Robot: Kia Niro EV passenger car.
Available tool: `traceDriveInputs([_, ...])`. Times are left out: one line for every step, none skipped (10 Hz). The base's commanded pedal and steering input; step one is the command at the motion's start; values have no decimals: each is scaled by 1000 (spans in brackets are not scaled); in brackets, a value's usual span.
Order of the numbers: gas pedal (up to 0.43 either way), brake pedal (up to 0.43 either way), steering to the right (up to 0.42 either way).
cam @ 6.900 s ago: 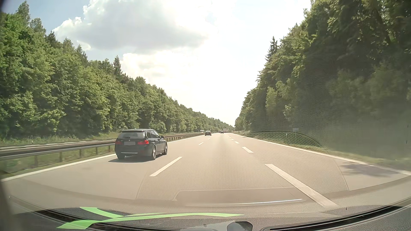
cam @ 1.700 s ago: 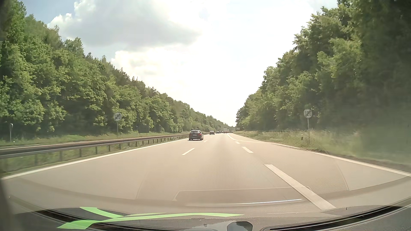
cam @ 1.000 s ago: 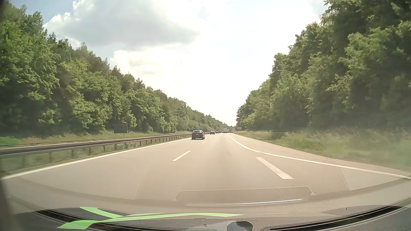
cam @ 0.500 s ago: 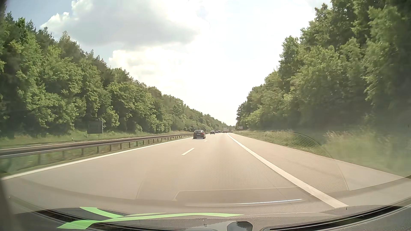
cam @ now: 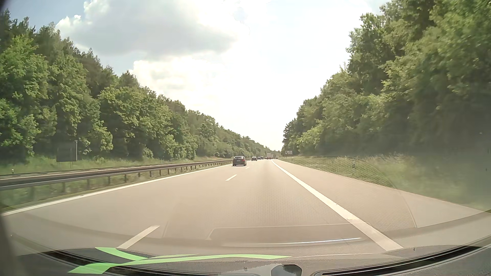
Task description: Follow the waypoints while adhering to traffic rules and regulations
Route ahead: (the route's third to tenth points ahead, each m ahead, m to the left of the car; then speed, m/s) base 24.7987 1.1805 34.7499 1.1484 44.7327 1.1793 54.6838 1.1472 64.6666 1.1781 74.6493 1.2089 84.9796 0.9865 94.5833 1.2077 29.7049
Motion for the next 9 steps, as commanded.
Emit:
traceDriveInputs([311, 0, -2])
traceDriveInputs([311, 0, -2])
traceDriveInputs([319, 0, -2])
traceDriveInputs([319, 0, -2])
traceDriveInputs([319, 0, -2])
traceDriveInputs([319, 0, -2])
traceDriveInputs([319, 0, -2])
traceDriveInputs([319, 0, -2])
traceDriveInputs([319, 0, -2])
